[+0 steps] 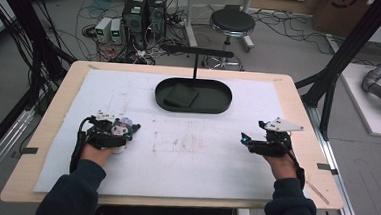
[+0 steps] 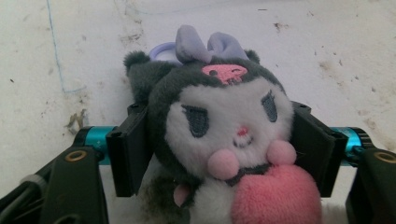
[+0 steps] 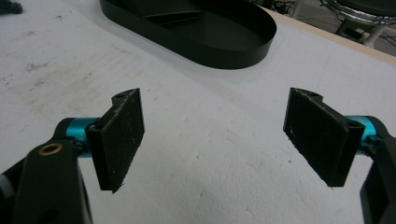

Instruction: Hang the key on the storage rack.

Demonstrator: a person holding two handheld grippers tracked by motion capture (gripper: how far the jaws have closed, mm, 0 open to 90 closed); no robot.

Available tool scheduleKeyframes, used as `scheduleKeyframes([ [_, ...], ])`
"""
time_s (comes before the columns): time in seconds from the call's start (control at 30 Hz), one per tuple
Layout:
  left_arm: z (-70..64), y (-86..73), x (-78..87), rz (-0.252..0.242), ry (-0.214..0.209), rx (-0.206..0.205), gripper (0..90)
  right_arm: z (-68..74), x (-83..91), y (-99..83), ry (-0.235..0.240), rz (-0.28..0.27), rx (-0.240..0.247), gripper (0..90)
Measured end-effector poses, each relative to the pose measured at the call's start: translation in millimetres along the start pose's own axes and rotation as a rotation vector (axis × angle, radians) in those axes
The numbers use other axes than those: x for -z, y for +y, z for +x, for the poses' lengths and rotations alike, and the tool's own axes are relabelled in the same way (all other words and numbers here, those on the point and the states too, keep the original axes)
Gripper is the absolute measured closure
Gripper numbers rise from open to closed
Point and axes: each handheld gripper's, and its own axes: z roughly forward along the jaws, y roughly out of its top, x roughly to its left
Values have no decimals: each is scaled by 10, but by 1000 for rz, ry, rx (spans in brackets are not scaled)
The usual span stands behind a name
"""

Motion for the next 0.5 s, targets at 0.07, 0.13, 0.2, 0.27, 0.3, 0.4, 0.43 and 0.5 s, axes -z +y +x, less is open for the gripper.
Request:
scheduleKeyframes([
  [0.07, 23, 33, 18, -1, -12, -10, 346, -8, 0, -1, -2, -3, 1, 207],
  [0.13, 48, 70, 53, -29, -35, -3, 361, -12, 3, -3, -2, -3, 1, 207],
  [0.2, 71, 146, 119, -70, -70, 3, 365, -14, 6, -4, -2, -3, -3, 207],
  [0.27, 84, 271, 207, -111, -116, -15, 365, -18, 4, -4, -5, -3, -2, 207],
  [0.3, 85, 319, 235, -126, -130, -19, 365, -19, 2, -4, -5, -3, -2, 207],
  [0.4, 96, 536, 344, -201, -192, -19, 364, -19, 0, -4, -5, -4, -1, 207],
  [0.43, 102, 600, 372, -221, -203, -11, 364, -20, 2, -4, -5, -4, -2, 207],
  [0.5, 113, 704, 405, -251, -222, -2, 364, -27, 10, -5, -6, -9, -5, 207],
])
